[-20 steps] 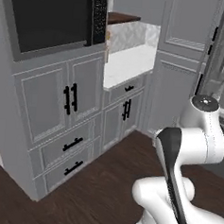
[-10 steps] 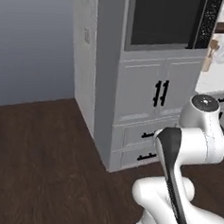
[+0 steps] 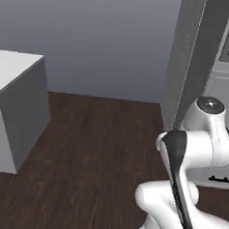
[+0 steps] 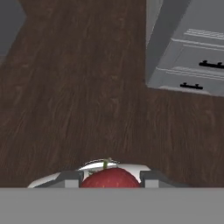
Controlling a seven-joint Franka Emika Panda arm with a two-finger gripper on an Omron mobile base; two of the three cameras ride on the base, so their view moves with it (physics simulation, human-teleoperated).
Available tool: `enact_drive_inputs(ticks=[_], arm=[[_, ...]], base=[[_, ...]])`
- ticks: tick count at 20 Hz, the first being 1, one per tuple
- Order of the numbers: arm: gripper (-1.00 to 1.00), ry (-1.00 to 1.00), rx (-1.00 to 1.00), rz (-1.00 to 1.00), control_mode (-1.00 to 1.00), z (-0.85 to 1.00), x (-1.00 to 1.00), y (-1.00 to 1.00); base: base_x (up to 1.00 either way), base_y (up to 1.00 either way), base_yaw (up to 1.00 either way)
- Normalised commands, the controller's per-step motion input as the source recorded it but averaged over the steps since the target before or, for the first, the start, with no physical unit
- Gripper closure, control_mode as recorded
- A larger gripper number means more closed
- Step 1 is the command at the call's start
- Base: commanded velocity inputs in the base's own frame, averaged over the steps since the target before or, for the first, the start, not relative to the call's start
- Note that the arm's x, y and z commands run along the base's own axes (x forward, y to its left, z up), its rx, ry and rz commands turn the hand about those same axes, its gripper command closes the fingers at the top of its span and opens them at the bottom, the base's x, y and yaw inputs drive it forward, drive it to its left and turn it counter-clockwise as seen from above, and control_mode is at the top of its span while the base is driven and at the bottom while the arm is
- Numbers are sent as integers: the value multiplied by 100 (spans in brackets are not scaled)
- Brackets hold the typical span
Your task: Take the strawberry from the fridge and place it on top of the pancake, located on the dining counter.
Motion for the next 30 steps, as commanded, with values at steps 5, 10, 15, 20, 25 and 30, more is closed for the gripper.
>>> enact_drive_inputs(ticks=[5, 10, 15, 20, 25, 30], arm=[[100, 0, 0, 0, 100, 0, 0, 0], [100, 0, 0, 0, 100, 0, 0, 0], [100, 0, 0, 0, 100, 0, 0, 0], [100, 0, 0, 0, 100, 0, 0, 0], [100, 0, 0, 0, 100, 0, 0, 0], [100, 0, 0, 0, 100, 0, 0, 0]], base=[[5, 44, 47], [61, 37, -4], [92, 44, -16], [50, 17, -36], [58, 18, -48], [76, 56, -40]])
